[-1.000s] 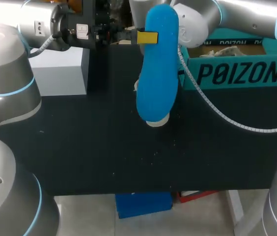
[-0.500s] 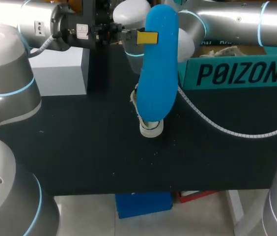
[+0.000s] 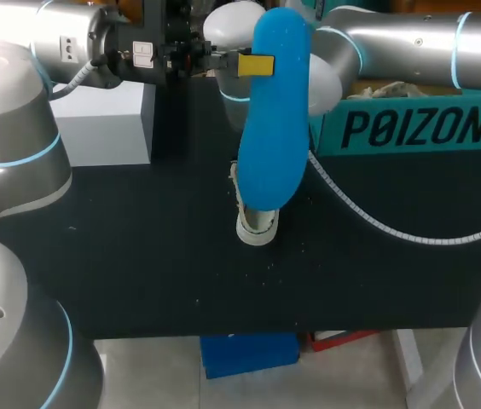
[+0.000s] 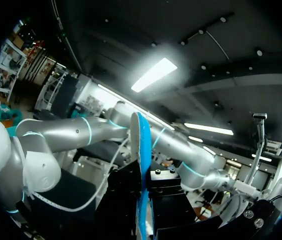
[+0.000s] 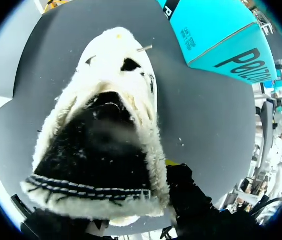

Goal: Take the shoe out of the shoebox, open the shoe tongue, remove and reinsert the insole, then place the shoe into the shoebox

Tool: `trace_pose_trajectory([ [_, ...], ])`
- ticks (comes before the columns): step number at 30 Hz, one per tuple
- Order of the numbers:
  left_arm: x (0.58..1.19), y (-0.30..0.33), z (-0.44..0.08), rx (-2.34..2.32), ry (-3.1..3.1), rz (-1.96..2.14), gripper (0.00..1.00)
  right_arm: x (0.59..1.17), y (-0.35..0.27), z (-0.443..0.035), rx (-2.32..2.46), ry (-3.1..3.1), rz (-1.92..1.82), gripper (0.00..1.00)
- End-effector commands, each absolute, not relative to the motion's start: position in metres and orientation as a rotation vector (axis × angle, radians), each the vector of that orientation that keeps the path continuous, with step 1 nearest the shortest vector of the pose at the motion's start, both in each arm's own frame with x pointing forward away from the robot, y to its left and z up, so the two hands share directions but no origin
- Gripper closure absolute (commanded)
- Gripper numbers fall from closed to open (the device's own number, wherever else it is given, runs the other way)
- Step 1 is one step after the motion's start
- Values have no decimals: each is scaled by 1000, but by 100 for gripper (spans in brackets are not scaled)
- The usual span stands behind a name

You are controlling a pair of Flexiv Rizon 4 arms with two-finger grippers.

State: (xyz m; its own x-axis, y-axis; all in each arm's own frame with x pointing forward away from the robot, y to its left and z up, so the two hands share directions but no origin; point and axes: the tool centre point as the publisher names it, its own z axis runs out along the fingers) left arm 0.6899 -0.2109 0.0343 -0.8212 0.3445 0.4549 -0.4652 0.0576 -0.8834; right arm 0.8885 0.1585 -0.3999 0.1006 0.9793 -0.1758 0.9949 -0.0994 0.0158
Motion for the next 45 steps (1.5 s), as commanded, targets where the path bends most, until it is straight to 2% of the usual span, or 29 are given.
trace_pose_trajectory([
  [1, 689, -212, 33, 122, -1769, 1823, 100, 873, 129, -345, 2215, 2137, 164, 0],
  [11, 689, -212, 33, 122, -1769, 1823, 100, 867, 122, -258, 1959, 2524, 855, 0],
  [32, 689, -212, 33, 122, -1769, 1823, 100, 861, 115, -255, 2029, 2502, 868, 0],
  [45, 689, -212, 33, 122, -1769, 1823, 100, 862, 125, -241, 2149, 2466, 1202, 0],
])
